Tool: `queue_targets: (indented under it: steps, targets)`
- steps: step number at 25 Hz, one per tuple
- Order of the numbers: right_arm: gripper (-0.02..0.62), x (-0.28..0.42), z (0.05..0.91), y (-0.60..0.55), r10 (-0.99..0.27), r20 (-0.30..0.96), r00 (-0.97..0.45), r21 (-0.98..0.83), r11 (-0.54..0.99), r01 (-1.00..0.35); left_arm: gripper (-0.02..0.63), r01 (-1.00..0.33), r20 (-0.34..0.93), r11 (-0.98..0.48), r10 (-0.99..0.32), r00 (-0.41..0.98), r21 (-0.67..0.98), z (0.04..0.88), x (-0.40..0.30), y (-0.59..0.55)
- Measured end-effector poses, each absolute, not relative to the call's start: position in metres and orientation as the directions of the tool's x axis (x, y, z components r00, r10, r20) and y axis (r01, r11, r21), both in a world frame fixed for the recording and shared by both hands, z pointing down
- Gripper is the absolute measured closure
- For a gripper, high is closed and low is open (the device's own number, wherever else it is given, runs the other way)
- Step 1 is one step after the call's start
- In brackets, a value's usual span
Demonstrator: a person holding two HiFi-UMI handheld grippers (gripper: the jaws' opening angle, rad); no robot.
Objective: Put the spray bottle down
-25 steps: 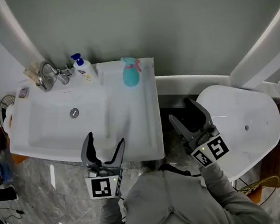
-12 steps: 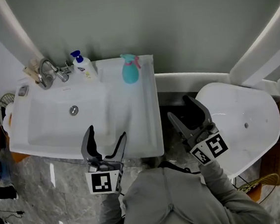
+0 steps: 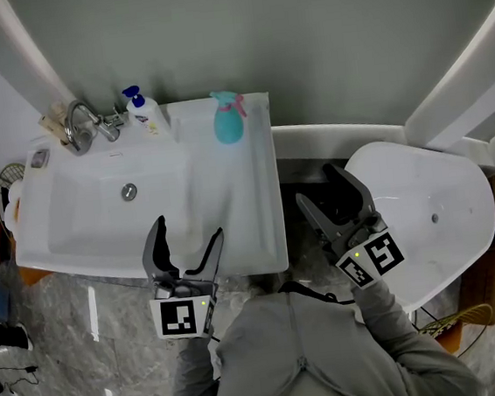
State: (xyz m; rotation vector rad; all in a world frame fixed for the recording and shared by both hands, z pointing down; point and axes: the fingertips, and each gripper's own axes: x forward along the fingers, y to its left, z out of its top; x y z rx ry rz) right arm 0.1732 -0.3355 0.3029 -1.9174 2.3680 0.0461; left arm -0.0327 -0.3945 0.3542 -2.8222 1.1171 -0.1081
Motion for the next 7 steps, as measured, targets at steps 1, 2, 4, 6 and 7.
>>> queue_targets:
  steps: [1,2,4,6,7]
  targets:
    - [0.324,0.1733,0.3026,-0.3354,-0.974,-0.093,-0.206,-0.036,0.21,-0.977,0.152,-0.678,0.028,-0.725,-0.685,0.728,-0.123,0.3539,-0.0324,-0.3945]
    - [0.324,0.1733,0.3024,-0.3352,-0.974,-0.093,-0.206,-0.035,0.21,-0.977,0.152,-0.677,0.028,-0.726,-0.685,0.728,-0.122,0.3534,-0.0319,-0.3944]
    - [0.324,0.1733,0.3024,-0.335,-0.974,-0.095,-0.207,-0.033,0.211,-0.977,0.152,-0.677,0.028,-0.725,-0.685,0.728,-0.123,0.3525,-0.0311,-0.3943]
    - [0.324,0.1733,0.3027,-0.3349,-0.973,-0.096,-0.208,-0.032,0.212,-0.977,0.152,-0.678,0.03,-0.724,-0.686,0.727,-0.127,0.3523,-0.0308,-0.3948]
    - [0.324,0.1733,0.3029,-0.3349,-0.973,-0.096,-0.208,-0.032,0.212,-0.977,0.152,-0.678,0.032,-0.723,-0.687,0.726,-0.13,0.3524,-0.0308,-0.3952]
